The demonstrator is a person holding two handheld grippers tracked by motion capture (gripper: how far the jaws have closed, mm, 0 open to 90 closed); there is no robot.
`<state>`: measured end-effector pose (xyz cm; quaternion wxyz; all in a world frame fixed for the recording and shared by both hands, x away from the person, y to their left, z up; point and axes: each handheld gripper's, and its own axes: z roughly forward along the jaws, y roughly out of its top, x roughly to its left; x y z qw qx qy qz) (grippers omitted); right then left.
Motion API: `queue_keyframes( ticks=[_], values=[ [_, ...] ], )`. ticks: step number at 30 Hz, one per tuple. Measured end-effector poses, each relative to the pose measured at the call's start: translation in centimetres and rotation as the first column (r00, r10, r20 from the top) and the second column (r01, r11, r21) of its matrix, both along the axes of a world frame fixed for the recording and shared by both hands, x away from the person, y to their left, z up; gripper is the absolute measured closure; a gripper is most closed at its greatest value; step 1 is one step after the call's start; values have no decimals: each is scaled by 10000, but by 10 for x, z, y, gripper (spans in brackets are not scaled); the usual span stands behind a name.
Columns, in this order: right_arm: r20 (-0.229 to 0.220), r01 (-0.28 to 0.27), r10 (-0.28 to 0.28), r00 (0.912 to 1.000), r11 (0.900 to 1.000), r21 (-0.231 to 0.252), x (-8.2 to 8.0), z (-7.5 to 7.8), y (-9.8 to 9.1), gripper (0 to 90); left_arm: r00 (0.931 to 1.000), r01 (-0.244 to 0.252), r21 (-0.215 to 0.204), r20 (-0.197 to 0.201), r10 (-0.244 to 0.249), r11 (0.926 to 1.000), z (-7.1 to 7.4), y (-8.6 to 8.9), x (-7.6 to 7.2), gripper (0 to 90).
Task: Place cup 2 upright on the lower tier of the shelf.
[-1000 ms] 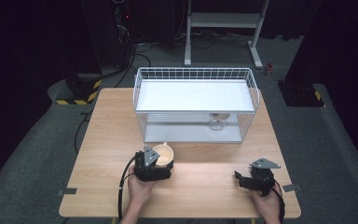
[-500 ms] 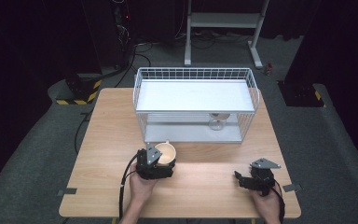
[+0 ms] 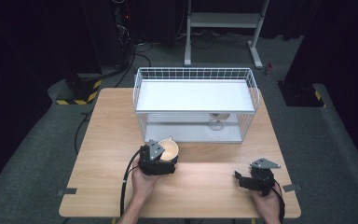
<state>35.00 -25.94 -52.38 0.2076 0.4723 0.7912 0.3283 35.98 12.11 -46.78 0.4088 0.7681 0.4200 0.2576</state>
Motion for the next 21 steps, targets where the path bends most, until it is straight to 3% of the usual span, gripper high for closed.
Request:
queue_keyframes(
  ticks=[10, 21],
  values=[
    [-3, -2, 2, 10000, 10000, 2, 0, 0, 0, 211, 9999, -39, -253, -122, 36, 9997, 6, -3, 16, 109],
    [2, -6, 6, 10000, 10000, -1, 0, 0, 0, 212, 9999, -139, -13, -35, 139, 9999, 12, -10, 38, 109]
  ],
)
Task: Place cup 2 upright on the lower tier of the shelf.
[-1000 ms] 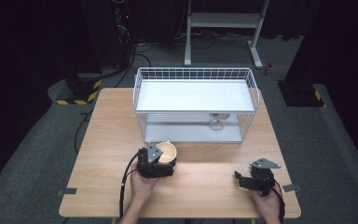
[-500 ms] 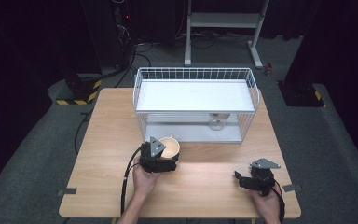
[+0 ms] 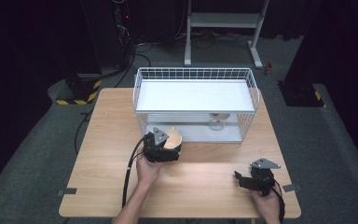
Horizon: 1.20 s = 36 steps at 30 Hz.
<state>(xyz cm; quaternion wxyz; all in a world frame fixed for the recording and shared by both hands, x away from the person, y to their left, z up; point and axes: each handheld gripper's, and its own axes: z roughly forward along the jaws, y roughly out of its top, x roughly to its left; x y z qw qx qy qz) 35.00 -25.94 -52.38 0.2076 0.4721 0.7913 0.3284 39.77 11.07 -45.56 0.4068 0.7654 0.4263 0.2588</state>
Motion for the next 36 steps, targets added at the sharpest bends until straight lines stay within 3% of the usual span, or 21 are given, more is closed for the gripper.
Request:
queue_keyframes(
  ticks=[11, 20, 36],
  values=[
    [-4, 3, -3, 10000, 10000, 3, 0, 0, 0, 212, 9999, -152, 111, -16, 152, 9998, -1, -6, 19, 110],
    [-6, 1, -1, 10000, 10000, 7, 0, 0, 0, 211, 9989, -448, -418, -118, 444, 9981, -7, -2, 32, 110],
    [-3, -3, 3, 10000, 10000, 6, 0, 0, 0, 212, 9980, -616, -232, 119, 619, 9978, -11, -6, 46, 106]
  ],
)
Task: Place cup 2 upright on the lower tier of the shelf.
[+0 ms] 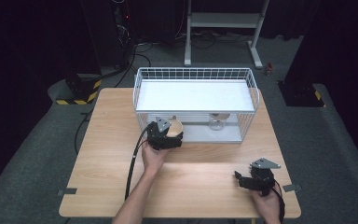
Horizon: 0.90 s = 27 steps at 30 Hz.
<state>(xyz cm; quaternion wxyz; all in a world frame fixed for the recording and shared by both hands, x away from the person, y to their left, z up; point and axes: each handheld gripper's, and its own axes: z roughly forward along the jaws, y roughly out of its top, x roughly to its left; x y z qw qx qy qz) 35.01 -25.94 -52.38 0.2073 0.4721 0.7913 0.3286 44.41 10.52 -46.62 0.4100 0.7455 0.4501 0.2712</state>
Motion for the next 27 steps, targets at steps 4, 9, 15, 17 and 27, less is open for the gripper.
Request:
queue_keyframes(
  ticks=[4, 9, 15, 17, 27],
  values=[
    [-4, 12, -12, 10000, 10000, 3, 0, 0, 0, 211, 9999, -49, 67, 139, 48, 10000, -3, -2, 2, 102],
    [3, -1, 1, 10000, 10000, -2, 0, 0, 0, 212, 9997, -153, 201, 200, 149, 9997, -4, -4, 4, 96],
    [-20, 20, -20, 10000, 10000, 13, 0, 0, 0, 212, 9996, -282, 453, 63, 279, 9986, -5, -7, 5, 81],
    [-14, 15, -15, 10000, 10000, 7, 0, 0, 0, 212, 9993, -325, 457, -169, 333, 9984, -7, -6, 6, 60],
    [-17, 20, -20, 10000, 10000, 9, 0, 0, 0, 212, 9981, -268, 400, -548, 290, 9988, -8, -2, 4, 29]
  ],
)
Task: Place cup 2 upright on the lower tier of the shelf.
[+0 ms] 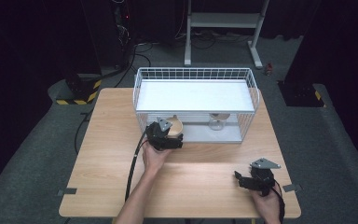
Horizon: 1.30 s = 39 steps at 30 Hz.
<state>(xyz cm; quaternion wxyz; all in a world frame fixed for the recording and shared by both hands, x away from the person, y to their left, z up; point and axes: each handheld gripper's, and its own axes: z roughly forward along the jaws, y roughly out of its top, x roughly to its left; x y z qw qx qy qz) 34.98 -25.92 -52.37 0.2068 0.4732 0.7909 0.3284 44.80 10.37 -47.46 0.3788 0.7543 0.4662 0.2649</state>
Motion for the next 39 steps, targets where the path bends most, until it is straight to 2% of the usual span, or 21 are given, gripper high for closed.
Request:
queue_keyframes(
  ticks=[5, 9, 13, 23, 26, 39],
  values=[
    [22, -18, 18, 10000, 10000, -16, 0, 0, 0, 212, 10000, 48, -15, 40, -48, 10000, -1, 1, -4, 71],
    [24, -16, 16, 10000, 10000, -23, 0, 0, 0, 212, 9999, 85, 127, -63, -84, 9999, -3, 2, -7, 84],
    [24, -17, 17, 10000, 10000, -23, 0, 0, 0, 212, 9997, 71, 40, -220, -70, 10000, -5, 4, -10, 99],
    [28, -15, 15, 10000, 10000, -27, 0, 0, 0, 212, 9996, 45, 71, -262, -43, 10000, -10, 5, -15, 141],
    [28, -15, 15, 10000, 10000, -26, 0, 0, 0, 212, 9993, 54, 72, -369, -51, 10000, -10, 5, -16, 145],
    [-3, 6, -6, 10000, 10000, 1, 0, 0, 0, 212, 9993, -119, 268, -354, 129, 9996, -13, 5, -12, 206]
  ],
)
